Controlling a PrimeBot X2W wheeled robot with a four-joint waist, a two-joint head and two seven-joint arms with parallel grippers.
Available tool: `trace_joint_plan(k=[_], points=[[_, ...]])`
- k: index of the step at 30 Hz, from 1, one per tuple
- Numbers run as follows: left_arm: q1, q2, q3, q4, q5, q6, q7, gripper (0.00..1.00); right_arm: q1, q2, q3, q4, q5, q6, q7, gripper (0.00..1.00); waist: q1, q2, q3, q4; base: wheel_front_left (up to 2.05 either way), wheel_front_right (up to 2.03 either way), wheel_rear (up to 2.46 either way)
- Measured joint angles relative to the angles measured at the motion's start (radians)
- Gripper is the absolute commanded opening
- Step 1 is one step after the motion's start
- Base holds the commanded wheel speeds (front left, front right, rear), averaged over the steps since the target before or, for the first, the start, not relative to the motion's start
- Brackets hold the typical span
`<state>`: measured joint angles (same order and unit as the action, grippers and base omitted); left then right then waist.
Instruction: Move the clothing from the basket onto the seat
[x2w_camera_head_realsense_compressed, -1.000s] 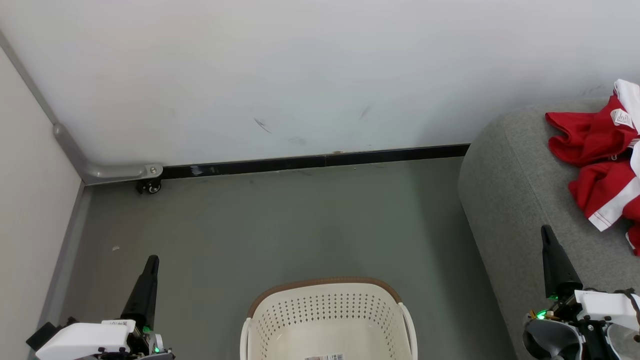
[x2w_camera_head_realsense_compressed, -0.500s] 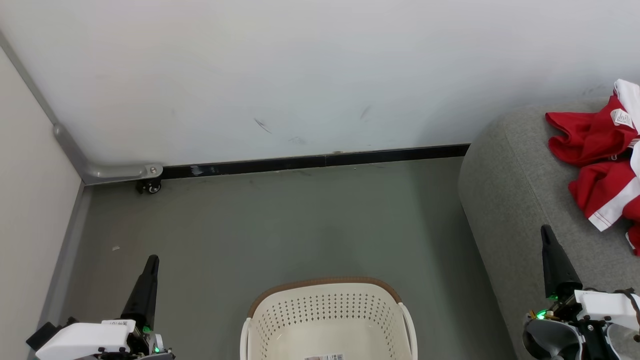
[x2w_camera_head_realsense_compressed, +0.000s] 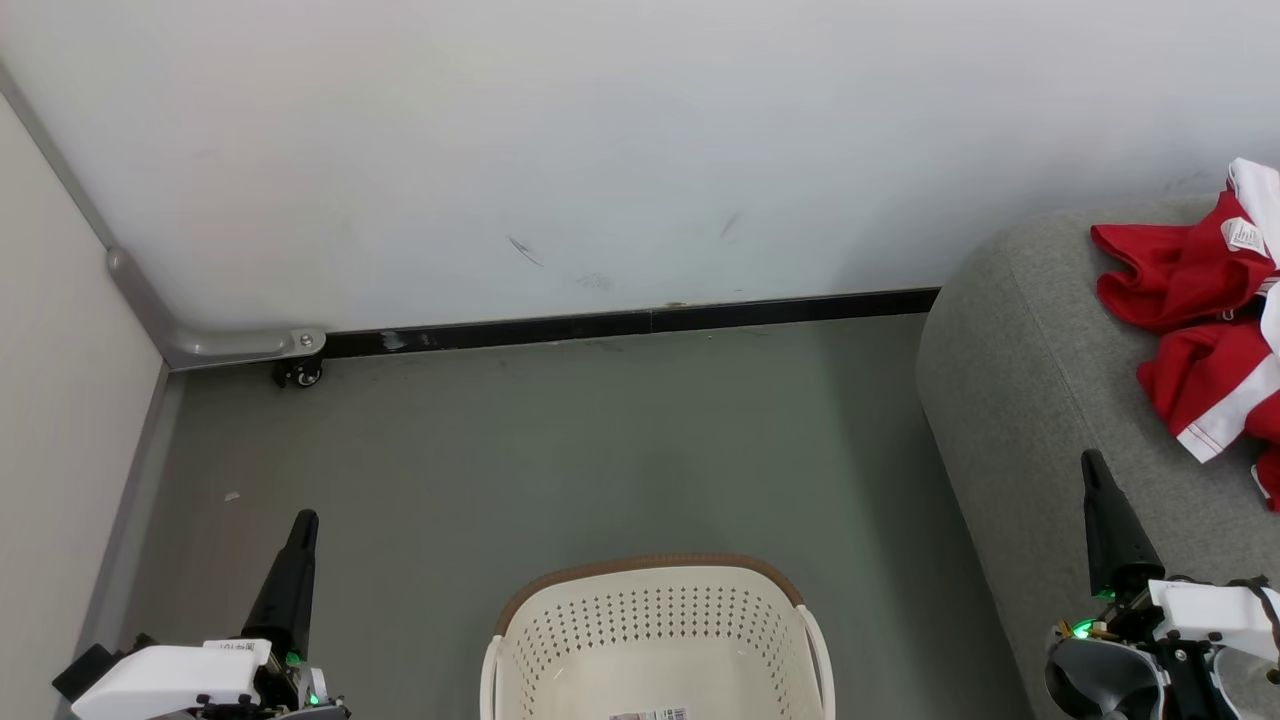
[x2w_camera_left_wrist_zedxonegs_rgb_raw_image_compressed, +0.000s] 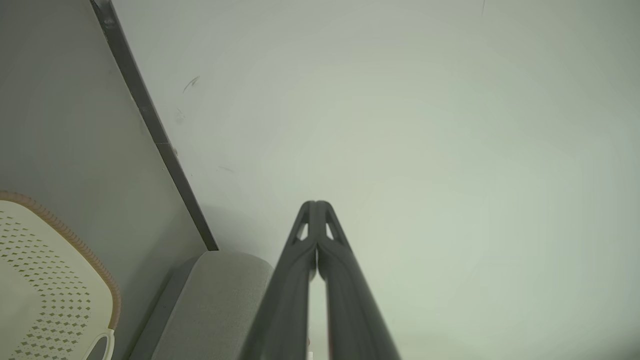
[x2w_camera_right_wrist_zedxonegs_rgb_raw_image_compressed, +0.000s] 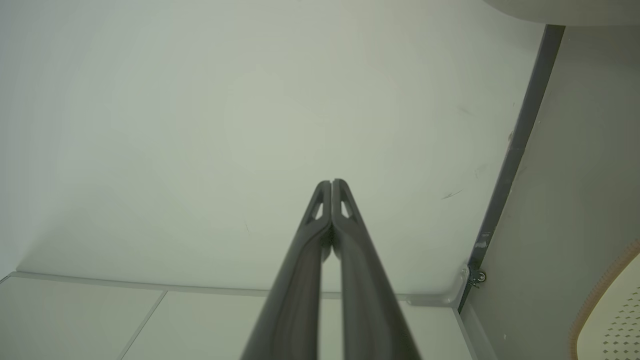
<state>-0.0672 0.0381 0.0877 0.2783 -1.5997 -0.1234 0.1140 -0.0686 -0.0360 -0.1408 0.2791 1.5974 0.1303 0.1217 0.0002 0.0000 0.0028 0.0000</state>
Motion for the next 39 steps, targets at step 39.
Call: trace_joint_plan(k=[39], points=[[0.000, 0.000, 0.000, -0.001, 0.000, 0.000, 0.000, 0.00, 0.000, 0.000, 0.001, -0.001, 0.000, 0.000, 0.000, 0.00, -0.0001, 0.0000, 0.000, 0.000, 0.00, 0.00, 0.00]])
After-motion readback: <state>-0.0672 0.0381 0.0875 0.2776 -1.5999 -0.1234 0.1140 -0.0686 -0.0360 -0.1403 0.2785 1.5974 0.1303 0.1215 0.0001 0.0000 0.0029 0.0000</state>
